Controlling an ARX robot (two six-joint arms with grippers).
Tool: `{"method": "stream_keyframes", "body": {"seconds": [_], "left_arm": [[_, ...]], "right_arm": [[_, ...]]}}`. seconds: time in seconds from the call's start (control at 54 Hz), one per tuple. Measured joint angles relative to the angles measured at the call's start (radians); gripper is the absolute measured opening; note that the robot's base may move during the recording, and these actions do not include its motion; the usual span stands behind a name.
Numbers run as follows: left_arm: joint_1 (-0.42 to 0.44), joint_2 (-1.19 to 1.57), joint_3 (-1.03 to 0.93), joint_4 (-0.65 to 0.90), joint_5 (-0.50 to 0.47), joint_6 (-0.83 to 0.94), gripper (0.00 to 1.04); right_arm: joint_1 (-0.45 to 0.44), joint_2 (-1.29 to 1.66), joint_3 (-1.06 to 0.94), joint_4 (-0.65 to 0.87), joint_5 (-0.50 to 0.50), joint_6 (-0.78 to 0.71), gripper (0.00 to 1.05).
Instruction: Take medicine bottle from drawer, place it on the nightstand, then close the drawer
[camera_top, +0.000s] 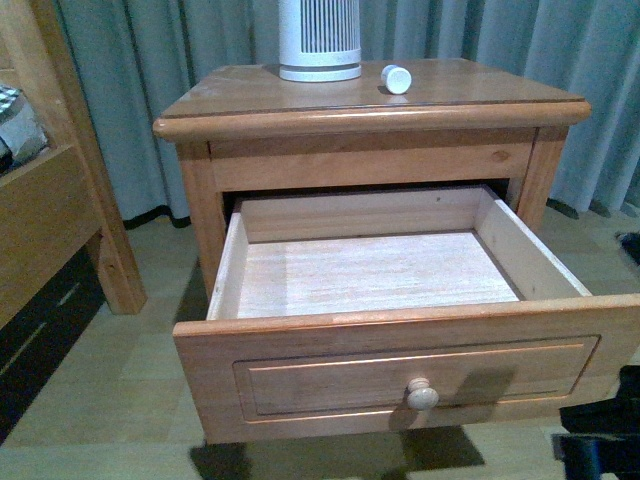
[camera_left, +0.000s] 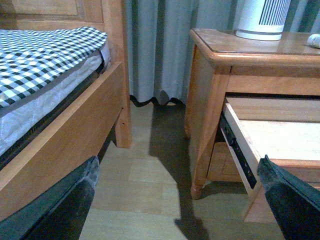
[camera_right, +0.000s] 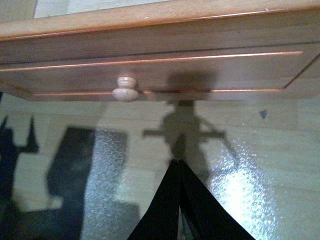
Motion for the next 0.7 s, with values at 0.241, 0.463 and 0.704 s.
{"method": "stream_keyframes", "body": {"seconds": [0.241,0.463,0.704], "left_arm": [[0.000,0.000,0.000,0.000,0.000,0.000,0.98],[0.000,0.000,0.000,0.000,0.000,0.000,0.98],[0.000,0.000,0.000,0.000,0.000,0.000,0.98]], "right_arm": [[-0.011,0.354,0.134,0.351,0.044,-0.143,0.03],[-0.024,0.533,0.322,0.403,0.047,-0.262,0.03],[-0.047,0.691,0.563,0.375,0.047,-0.375,0.03]]}}
